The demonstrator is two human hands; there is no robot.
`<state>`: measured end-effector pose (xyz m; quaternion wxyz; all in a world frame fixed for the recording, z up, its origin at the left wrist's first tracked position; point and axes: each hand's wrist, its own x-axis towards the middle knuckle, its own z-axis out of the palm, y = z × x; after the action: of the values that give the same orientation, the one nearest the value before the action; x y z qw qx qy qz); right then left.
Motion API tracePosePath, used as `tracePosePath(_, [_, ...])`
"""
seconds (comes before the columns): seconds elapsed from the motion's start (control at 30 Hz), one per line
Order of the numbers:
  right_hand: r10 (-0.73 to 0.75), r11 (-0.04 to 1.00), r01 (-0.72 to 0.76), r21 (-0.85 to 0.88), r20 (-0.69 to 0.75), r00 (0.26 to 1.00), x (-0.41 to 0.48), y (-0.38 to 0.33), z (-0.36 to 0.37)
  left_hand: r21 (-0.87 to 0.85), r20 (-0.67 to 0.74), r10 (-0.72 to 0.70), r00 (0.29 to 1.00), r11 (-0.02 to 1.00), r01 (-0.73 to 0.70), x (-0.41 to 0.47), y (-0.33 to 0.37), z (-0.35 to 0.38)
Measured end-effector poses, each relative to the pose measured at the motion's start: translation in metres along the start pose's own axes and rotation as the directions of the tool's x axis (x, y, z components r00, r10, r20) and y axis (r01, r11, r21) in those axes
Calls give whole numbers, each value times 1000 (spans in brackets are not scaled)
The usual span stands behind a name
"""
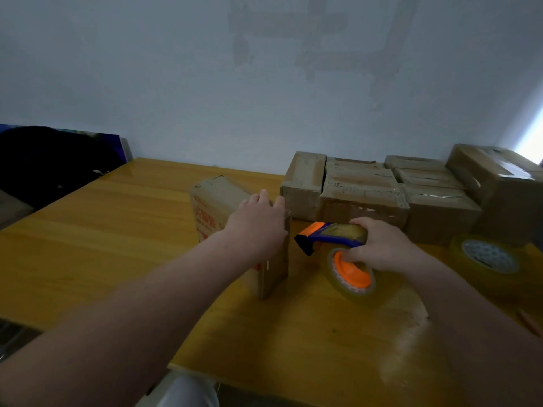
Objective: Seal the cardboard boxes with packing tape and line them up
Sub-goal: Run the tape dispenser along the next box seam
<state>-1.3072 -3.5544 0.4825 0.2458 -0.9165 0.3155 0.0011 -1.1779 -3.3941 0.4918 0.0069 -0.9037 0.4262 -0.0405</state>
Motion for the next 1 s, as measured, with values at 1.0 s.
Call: tracePosePath(1.0, [-383, 804, 435, 406, -207, 900, -23, -18, -40, -933, 339, -108, 934, -167, 319, -14, -35, -51])
